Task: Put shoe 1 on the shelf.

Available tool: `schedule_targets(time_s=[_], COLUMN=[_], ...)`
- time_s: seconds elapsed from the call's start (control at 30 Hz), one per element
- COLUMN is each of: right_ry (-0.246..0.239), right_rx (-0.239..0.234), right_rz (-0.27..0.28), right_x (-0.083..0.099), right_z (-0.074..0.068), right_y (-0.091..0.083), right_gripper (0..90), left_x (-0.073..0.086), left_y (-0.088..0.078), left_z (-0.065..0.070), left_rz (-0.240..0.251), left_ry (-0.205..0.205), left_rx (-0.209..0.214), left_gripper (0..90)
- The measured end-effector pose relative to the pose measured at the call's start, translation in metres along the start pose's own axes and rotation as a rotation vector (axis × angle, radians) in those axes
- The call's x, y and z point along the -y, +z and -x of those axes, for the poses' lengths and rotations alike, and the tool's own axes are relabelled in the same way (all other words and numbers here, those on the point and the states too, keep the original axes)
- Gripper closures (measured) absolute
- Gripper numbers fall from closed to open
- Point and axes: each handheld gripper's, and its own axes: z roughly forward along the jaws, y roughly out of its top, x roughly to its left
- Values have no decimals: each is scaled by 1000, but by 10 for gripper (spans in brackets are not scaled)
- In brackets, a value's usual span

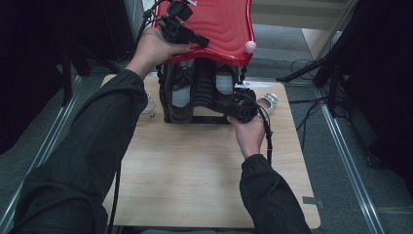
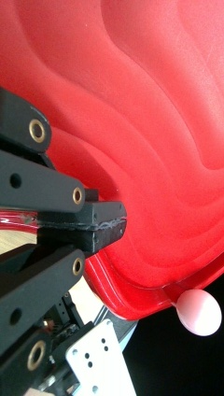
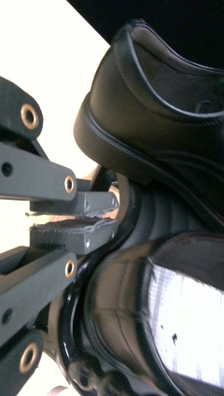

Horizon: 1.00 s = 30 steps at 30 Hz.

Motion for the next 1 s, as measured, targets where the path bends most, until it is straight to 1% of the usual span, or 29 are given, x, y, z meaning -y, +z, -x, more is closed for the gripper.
schedule_targets(time_s=[0.1, 0.13, 0.17, 0.2, 0.27, 0.57, 0.63, 0.73, 0.8, 0.87, 0.93, 0.97, 1.0], right_ry=[-14, -20, -39, -39, -44, -73, -84, -92, -96, -98, -106, -113, -113], right_rx=[-10, -23, -37, -37, -51, -84, -97, -110, -122, -137, -148, -160, -160], right_rz=[-5, -12, -24, -24, -24, -41, -43, -48, -55, -62, -72, -82, -82], right_x=[3, 4, 6, 6, 8, 14, 15, 17, 19, 20, 22, 24, 24], right_z=[-4, -6, -10, -10, -15, -35, -41, -47, -51, -55, -60, -64, -64], right_y=[0, 1, 3, 3, 6, 16, 18, 19, 22, 25, 28, 33, 33], right_gripper=[810, 805, 797, 797, 781, 741, 748, 782, 817, 870, 900, 900, 900], left_x=[0, 0, 0, 0, 0, 1, 2, 2, 2, 2, 2, 2, 2], left_y=[0, 0, 0, 0, 0, -1, -1, -1, -1, -1, -1, -1, -2], left_z=[0, 0, 0, 1, 1, 1, 1, 1, 1, 0, 1, 1, 1], left_rz=[-1, -1, 0, 2, 3, 7, 9, 11, 10, 11, 10, 9, 8], left_ry=[-2, 0, 4, 1, -1, -2, -2, -8, -9, -8, -9, -8, -8], left_rx=[0, -1, -2, -2, -1, -7, -7, -7, -7, -6, -6, -7, -9], left_gripper=[899, 900, 900, 900, 900, 900, 900, 899, 900, 900, 900, 900, 900])
